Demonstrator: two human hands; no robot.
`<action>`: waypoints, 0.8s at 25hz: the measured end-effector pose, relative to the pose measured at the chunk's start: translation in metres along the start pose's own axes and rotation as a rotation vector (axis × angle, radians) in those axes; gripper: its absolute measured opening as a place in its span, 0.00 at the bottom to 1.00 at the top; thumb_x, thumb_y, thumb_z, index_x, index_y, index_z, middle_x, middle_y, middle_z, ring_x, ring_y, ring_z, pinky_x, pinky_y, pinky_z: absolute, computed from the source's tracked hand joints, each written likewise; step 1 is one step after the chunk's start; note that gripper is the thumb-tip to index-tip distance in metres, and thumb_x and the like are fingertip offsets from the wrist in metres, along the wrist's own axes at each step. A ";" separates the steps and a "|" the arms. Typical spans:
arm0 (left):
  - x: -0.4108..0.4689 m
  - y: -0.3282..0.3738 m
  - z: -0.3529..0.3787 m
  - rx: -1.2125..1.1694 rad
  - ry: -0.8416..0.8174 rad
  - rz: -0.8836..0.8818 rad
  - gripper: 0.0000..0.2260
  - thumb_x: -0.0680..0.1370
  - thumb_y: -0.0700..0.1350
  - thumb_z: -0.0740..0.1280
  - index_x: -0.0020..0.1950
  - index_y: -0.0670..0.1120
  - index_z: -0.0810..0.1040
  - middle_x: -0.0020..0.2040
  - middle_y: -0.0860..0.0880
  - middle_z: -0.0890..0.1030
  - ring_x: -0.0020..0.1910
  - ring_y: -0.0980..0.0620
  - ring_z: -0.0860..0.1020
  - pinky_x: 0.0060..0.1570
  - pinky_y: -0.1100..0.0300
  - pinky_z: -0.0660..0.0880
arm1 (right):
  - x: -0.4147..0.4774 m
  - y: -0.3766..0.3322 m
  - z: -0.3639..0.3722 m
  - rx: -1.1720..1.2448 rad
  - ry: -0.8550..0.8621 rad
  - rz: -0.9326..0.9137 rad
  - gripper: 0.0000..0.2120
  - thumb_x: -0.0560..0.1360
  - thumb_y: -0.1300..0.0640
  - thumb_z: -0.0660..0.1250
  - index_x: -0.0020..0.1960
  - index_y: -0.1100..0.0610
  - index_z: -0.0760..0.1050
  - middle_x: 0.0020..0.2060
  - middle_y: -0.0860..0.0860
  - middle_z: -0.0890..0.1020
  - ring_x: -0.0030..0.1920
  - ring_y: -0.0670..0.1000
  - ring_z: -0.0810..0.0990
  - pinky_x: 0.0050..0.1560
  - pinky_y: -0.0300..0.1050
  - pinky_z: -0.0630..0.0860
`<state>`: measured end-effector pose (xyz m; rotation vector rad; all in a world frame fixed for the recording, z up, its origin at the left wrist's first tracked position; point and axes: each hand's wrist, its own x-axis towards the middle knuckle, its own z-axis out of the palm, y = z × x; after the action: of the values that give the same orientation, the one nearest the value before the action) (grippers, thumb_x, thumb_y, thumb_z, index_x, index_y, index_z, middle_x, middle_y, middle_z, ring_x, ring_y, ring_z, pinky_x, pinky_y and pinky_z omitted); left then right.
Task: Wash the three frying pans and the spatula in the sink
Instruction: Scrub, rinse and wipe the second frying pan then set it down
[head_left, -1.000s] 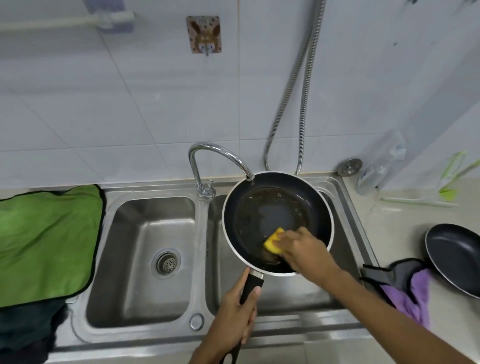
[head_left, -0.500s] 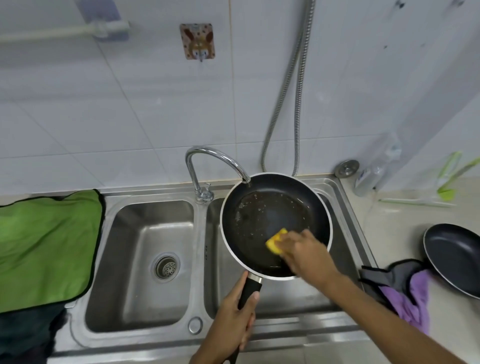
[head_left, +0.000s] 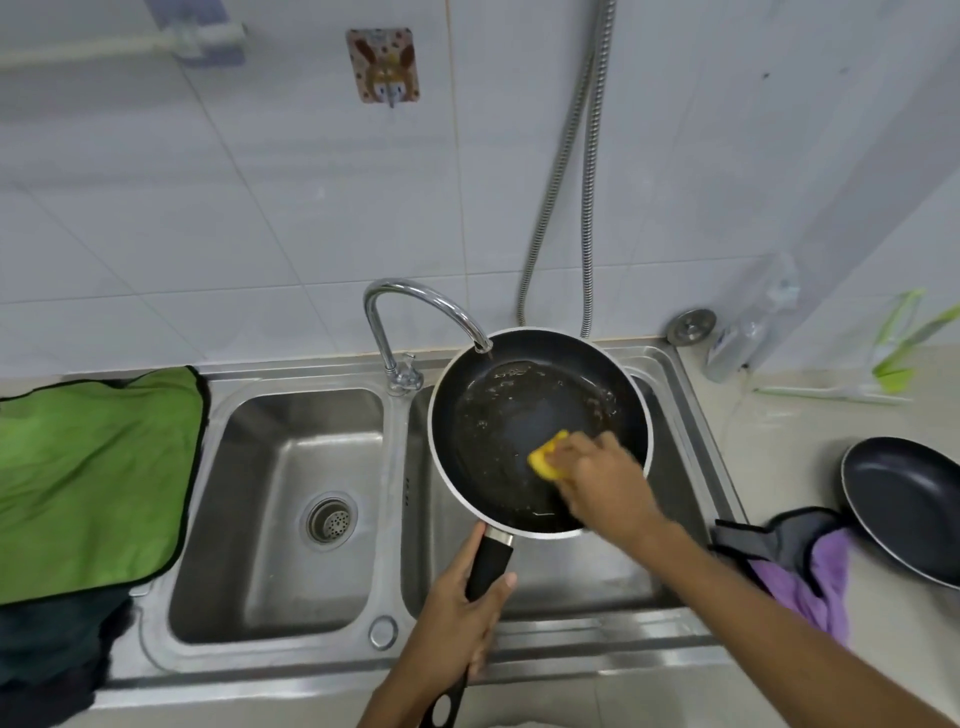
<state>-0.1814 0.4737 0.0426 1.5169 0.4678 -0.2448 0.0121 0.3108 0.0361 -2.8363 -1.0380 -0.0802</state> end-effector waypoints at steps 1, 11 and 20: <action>0.000 -0.001 0.002 0.008 -0.009 -0.002 0.31 0.82 0.47 0.70 0.77 0.71 0.62 0.28 0.45 0.68 0.21 0.52 0.65 0.21 0.61 0.67 | -0.004 -0.019 0.005 0.044 -0.016 -0.038 0.17 0.71 0.54 0.73 0.59 0.47 0.81 0.57 0.47 0.80 0.47 0.58 0.76 0.46 0.53 0.81; -0.007 -0.003 0.008 -0.015 -0.012 -0.026 0.30 0.83 0.44 0.69 0.76 0.70 0.63 0.31 0.42 0.68 0.23 0.51 0.65 0.21 0.60 0.65 | 0.043 0.031 -0.013 -0.124 -0.031 0.147 0.14 0.76 0.53 0.68 0.61 0.54 0.80 0.59 0.53 0.80 0.52 0.61 0.75 0.47 0.54 0.81; -0.008 -0.010 0.021 -0.002 -0.048 -0.027 0.29 0.84 0.47 0.68 0.77 0.72 0.61 0.31 0.42 0.69 0.23 0.50 0.65 0.22 0.59 0.66 | 0.068 -0.040 -0.009 0.055 -0.106 0.066 0.17 0.75 0.55 0.69 0.64 0.53 0.79 0.63 0.50 0.77 0.60 0.59 0.74 0.53 0.54 0.79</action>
<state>-0.1904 0.4514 0.0371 1.5000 0.4508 -0.3013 0.0385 0.3834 0.0553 -2.8494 -0.9488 0.1042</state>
